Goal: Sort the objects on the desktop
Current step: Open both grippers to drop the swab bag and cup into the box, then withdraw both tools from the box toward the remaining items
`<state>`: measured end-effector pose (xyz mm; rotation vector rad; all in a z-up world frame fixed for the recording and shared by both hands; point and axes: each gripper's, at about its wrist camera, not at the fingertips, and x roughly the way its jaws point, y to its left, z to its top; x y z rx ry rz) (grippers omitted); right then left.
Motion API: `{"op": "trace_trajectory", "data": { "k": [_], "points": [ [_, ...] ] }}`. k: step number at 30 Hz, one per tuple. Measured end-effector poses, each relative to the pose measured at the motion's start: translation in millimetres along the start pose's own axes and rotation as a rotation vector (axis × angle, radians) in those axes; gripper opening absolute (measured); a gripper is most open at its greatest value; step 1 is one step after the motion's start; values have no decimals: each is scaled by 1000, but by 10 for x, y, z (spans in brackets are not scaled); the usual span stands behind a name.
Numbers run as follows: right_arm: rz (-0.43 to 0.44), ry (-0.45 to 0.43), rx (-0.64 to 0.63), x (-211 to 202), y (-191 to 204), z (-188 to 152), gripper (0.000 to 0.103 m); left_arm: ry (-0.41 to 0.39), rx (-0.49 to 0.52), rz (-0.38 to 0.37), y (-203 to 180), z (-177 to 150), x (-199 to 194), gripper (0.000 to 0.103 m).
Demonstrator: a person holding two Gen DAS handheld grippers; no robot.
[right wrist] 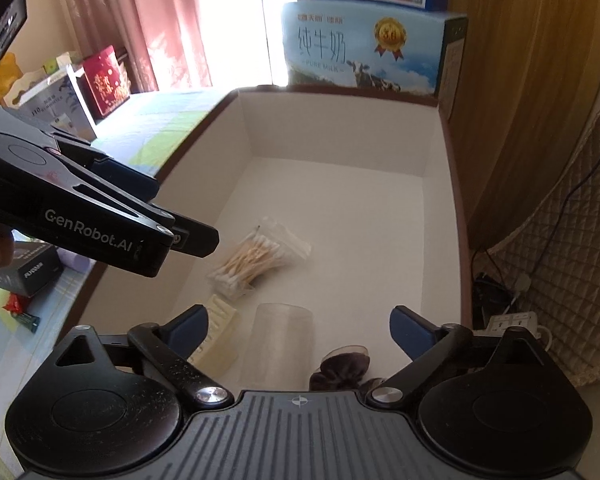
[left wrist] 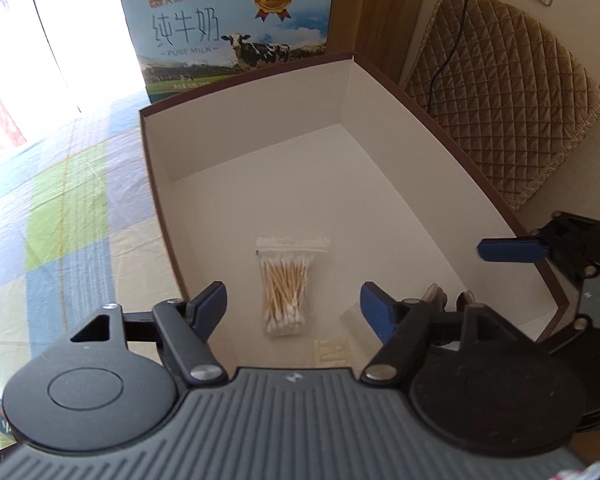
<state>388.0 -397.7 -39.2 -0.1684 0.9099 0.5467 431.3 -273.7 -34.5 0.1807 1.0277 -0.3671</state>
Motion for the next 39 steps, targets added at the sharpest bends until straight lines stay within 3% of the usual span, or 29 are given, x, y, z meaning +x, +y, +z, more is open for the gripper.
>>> {"op": "trace_trajectory", "data": {
  "k": [7,22,31,39],
  "points": [
    [-9,-44,-13,-229,83,-74,99,-26,-30,11,-24,-118,-241,78],
    [-10,-120,4,-658,406,-287,101,-78,-83,17,39,-567,-779,78],
    [19,-151,0,-864,795,-436,101,-103,-100,32,191,-1025,-1153,78],
    [95,-162,-28,-897,1255,-545,101,-87,-144,78,437,-1553,-1401,78]
  ]
}}
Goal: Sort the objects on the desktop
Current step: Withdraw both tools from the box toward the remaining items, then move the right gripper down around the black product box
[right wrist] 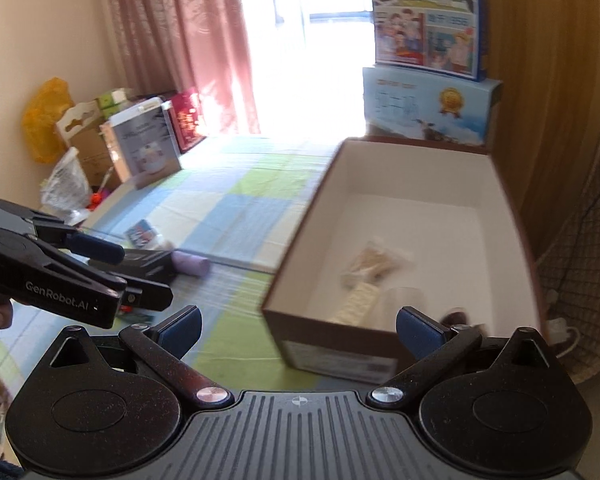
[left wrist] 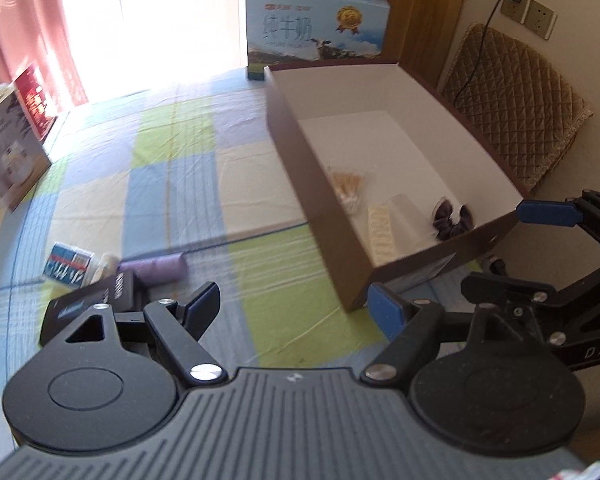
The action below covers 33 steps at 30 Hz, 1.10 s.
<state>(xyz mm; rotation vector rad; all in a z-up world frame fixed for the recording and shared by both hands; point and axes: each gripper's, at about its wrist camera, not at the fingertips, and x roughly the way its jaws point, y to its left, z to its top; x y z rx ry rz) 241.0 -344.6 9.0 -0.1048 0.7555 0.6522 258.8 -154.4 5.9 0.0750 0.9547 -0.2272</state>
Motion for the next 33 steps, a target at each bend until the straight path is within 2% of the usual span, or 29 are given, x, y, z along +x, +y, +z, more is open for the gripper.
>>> {"op": "trace_trajectory", "data": {
  "k": [12,19,28,33],
  "points": [
    [109,-11,-70,67,592,-91,101,30,-94,70,571,-601,-284,78],
    [176,-1,-133,302,947,-114,101,42,-176,144,1005,-872,-371,78],
    [166,17,-231,770,1297,-183,101,39,-261,239,1543,-1111,-444,78],
    [154,9,-333,1017,1456,-219,98,39,-305,272,1818,-1216,-491,78]
  ]
}}
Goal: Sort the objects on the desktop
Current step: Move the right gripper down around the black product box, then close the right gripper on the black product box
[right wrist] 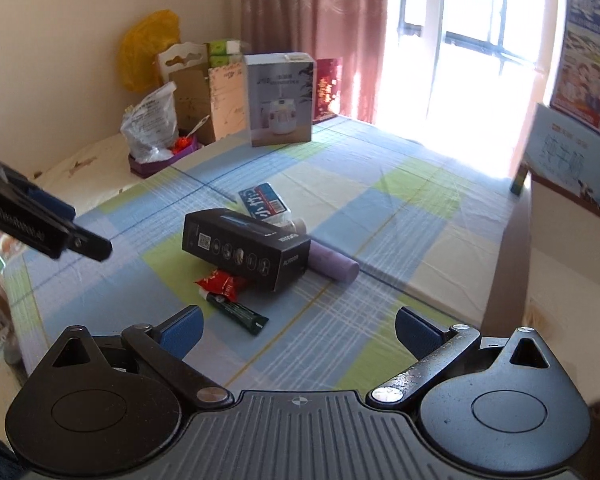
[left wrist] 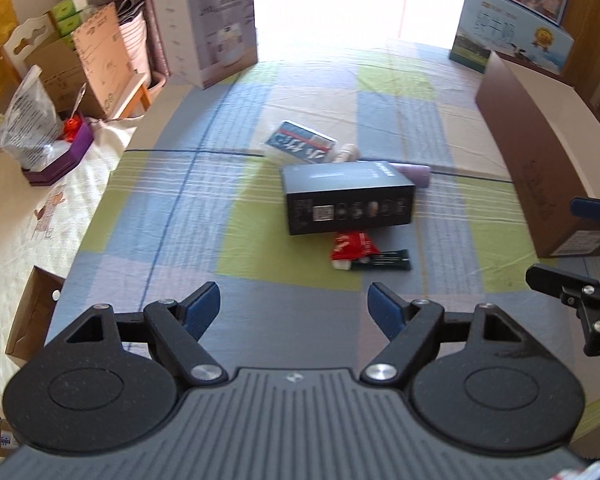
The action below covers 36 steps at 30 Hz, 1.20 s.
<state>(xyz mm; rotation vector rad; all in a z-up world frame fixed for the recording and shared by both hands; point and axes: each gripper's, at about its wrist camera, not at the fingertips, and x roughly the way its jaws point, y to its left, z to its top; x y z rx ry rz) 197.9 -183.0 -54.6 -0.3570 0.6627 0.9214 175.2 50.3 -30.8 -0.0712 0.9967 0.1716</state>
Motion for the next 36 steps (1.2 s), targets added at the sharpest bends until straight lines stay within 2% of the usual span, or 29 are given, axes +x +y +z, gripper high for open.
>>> {"op": "trace_trajectory", "data": {
  "k": [3,9,15,22,28,31,33,36],
  "points": [
    [-7,-13,-91,151,103,19,84,1,-23,19,167,-1,20,78],
    [-4,-54,-251,464,252,34,74,17,-72,61,493,-11,105,78],
    [-18,-55,-412,797,394,-1,71,39,-96,79,710,23,249,78],
    [-54,-37,-533,1148,461,-41,69,66,-94,65,790,161,469,78],
    [-105,-28,-745,1394,554,-154,67,80,-85,56,824,277,620,78],
    [-124,-29,-843,1511,593,-220,62,85,-83,50,829,299,669,78],
    [-145,-33,-918,1590,616,-261,50,90,-82,46,834,299,689,78],
    [-169,-38,-996,1671,630,-307,46,99,-84,47,850,284,713,78]
  ]
}}
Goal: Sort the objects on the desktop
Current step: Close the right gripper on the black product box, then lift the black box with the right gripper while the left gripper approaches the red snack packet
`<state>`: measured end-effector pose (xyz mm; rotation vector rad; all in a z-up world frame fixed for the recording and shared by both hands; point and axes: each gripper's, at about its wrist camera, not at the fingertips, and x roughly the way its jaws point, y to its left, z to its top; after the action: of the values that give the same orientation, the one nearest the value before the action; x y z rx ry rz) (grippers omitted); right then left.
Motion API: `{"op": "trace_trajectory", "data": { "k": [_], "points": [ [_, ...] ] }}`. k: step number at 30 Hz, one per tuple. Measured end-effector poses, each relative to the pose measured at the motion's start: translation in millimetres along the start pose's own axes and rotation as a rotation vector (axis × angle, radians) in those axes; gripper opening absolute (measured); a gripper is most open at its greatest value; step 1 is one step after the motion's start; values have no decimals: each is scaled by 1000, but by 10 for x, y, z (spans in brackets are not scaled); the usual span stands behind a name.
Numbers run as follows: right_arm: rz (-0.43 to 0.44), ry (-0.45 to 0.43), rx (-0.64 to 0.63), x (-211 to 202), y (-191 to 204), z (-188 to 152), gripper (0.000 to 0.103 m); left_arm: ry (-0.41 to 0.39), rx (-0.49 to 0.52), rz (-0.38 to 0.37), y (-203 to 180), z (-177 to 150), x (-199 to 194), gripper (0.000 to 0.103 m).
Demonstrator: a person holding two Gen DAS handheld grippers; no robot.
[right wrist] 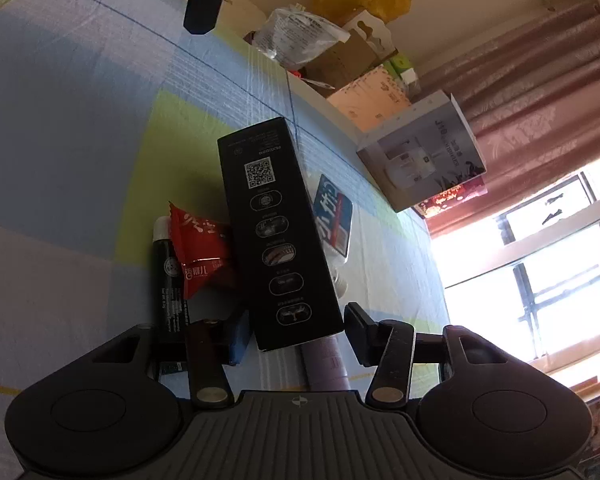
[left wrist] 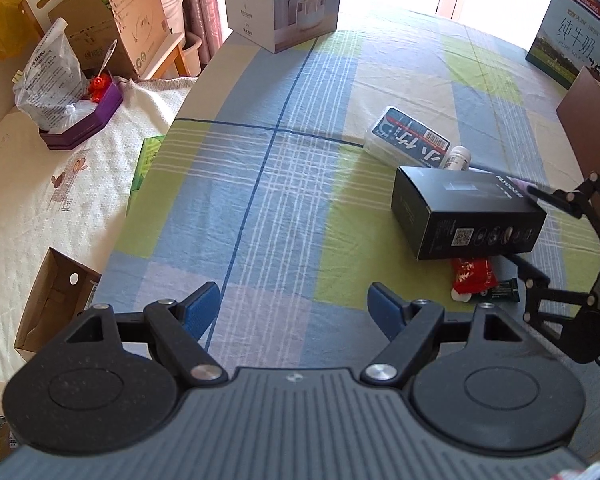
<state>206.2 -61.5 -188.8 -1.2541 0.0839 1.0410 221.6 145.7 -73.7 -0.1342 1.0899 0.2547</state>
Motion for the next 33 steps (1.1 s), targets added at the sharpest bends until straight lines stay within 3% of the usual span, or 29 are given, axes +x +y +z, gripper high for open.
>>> {"op": "trace_trajectory", "data": {
  "k": [4,13,18,21,26,30,33],
  "points": [
    [43,0,95,-55,-155,21,42,6,-10,3,32,-15,11,78],
    [167,177,718,-290,-747,-150,42,-2,12,-20,-40,-16,-2,78],
    [158,307,1033,-448,-945,-386,42,2,45,-51,-182,-23,15,78],
    [128,366,1159,-626,-932,-514,42,0,71,-68,-279,-20,17,78],
    [140,393,1255,-873,-909,-575,42,-4,105,-89,-414,-10,10,78],
    [97,368,1191,-923,-918,-526,65,-5,128,-104,-495,14,28,78],
    [72,355,1153,-811,-972,-489,66,-5,144,-116,-551,27,43,78]
  ]
}}
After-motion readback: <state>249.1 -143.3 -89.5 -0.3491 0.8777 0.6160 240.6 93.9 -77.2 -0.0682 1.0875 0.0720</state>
